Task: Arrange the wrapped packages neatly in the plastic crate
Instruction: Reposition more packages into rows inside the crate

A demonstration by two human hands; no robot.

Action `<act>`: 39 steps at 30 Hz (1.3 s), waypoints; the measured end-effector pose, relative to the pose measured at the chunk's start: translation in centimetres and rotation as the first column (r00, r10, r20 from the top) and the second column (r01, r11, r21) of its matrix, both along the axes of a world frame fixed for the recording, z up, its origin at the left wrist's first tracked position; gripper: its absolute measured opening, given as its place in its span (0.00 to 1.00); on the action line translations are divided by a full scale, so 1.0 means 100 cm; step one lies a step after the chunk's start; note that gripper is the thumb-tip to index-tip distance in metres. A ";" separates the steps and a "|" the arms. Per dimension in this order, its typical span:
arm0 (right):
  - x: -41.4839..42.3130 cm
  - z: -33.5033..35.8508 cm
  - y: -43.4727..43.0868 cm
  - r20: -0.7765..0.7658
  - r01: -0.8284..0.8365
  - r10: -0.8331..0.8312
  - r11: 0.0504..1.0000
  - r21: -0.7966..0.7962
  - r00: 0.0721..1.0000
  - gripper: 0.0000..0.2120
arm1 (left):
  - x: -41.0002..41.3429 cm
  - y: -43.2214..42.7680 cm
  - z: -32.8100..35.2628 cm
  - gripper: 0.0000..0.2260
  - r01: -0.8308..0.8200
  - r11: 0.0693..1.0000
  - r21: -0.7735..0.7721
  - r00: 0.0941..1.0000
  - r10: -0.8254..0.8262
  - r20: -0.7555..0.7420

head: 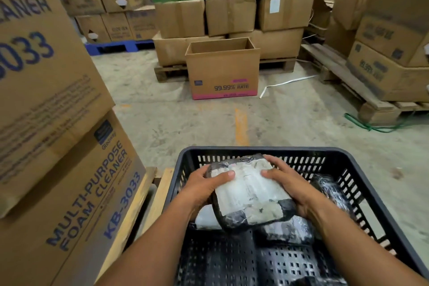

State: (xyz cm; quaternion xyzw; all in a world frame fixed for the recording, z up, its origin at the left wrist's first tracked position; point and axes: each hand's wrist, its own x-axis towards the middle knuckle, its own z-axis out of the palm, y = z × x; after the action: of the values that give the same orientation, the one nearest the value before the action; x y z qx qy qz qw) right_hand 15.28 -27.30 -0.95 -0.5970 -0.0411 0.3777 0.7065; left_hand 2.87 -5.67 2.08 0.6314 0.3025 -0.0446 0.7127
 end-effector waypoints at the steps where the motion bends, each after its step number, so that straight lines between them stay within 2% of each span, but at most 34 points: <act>1: -0.002 0.000 0.006 -0.005 0.057 -0.057 0.998 0.029 0.998 0.27 | 0.001 -0.002 0.003 0.33 -0.039 0.998 -0.058 0.999 0.041 0.024; 4: -0.010 0.000 0.017 -0.059 0.133 -0.128 0.987 0.091 0.990 0.25 | 0.000 -0.002 0.009 0.28 -0.061 0.993 -0.098 0.997 0.066 0.046; 6: -0.014 0.010 0.018 -0.044 0.073 -0.070 0.994 0.079 0.997 0.25 | -0.004 0.004 0.013 0.29 -0.023 0.994 -0.108 0.998 0.030 0.060; 8: -0.013 0.016 0.016 0.024 0.024 -0.024 1.000 -0.005 0.999 0.23 | -0.007 0.009 0.015 0.29 0.047 0.992 -0.117 0.996 -0.038 0.080; 10: -0.013 0.016 0.019 0.082 0.132 -0.127 0.990 -0.056 0.989 0.16 | -0.007 0.008 0.017 0.28 0.003 0.990 -0.138 0.996 0.009 0.089; 12: -0.017 0.013 0.025 0.059 0.284 -0.282 0.959 -0.019 0.958 0.12 | -0.003 0.005 0.017 0.27 -0.138 0.979 -0.153 0.987 0.149 0.061; 14: -0.022 0.008 0.029 -0.033 0.287 -0.286 0.957 0.034 0.958 0.19 | -0.001 0.004 0.015 0.24 -0.210 0.970 -0.121 0.975 0.217 0.042; 16: -0.023 0.007 0.025 -0.060 0.161 -0.159 0.986 0.031 0.985 0.31 | -0.004 0.009 0.013 0.23 -0.227 0.969 -0.098 0.970 0.234 0.064; 19: -0.018 0.010 0.017 -0.024 -0.037 0.037 0.999 0.006 0.999 0.42 | -0.008 0.017 0.015 0.27 -0.114 0.989 -0.094 0.990 0.121 0.078; 21: -0.017 0.002 0.020 0.006 -0.085 0.086 0.996 -0.026 0.996 0.44 | -0.006 0.016 0.019 0.28 -0.060 0.996 0.061 0.995 0.056 0.080; 24: -0.027 -0.023 0.033 0.046 0.012 -0.006 0.990 -0.137 0.999 0.50 | 0.000 0.017 0.022 0.30 -0.171 0.890 0.423 0.983 0.126 0.132; 26: -0.042 -0.044 0.049 0.076 0.074 -0.059 0.974 -0.213 0.995 0.48 | 0.000 0.024 0.022 0.29 -0.225 0.841 0.492 0.973 0.165 0.163; 28: -0.055 -0.062 0.068 0.058 0.093 -0.081 0.967 -0.239 0.995 0.40 | -0.004 0.028 0.018 0.28 -0.203 0.832 0.517 0.977 0.135 0.167; 30: -0.064 -0.075 0.088 0.055 0.018 -0.001 0.950 -0.311 0.998 0.37 | -0.010 0.027 0.009 0.28 -0.137 0.799 0.586 0.987 0.064 0.145; 31: -0.065 -0.078 0.095 0.082 -0.066 0.108 0.913 -0.403 0.991 0.38 | -0.014 0.027 0.002 0.28 -0.095 0.767 0.634 0.992 0.023 0.121; 33: -0.059 -0.080 0.093 0.114 -0.198 0.335 0.762 -0.616 0.935 0.40 | -0.019 0.023 -0.013 0.28 0.028 0.675 0.737 0.996 -0.085 0.040; 34: -0.051 -0.079 0.087 0.108 -0.215 0.370 0.727 -0.652 0.923 0.40 | -0.018 0.020 -0.021 0.29 0.109 0.610 0.785 0.989 -0.146 -0.024; 36: -0.028 -0.080 0.064 0.156 -0.165 0.372 0.696 -0.699 0.915 0.38 | -0.013 0.014 -0.039 0.30 0.272 0.450 0.850 0.955 -0.235 -0.181; 37: -0.018 -0.086 0.049 0.216 -0.103 0.397 0.644 -0.758 0.892 0.36 | -0.010 0.012 -0.049 0.31 0.354 0.376 0.856 0.927 -0.262 -0.269; 39: -0.010 -0.102 0.017 0.299 0.028 0.583 0.428 -0.903 0.755 0.32 | -0.006 0.007 -0.071 0.33 0.523 0.270 0.809 0.842 -0.312 -0.440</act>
State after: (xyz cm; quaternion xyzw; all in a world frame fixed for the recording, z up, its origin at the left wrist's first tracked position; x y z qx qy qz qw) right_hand 14.26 -25.65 -11.17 -0.9349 -0.1602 0.2626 0.1770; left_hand 2.27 -5.00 -5.06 0.9621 0.1662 -0.1202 0.1795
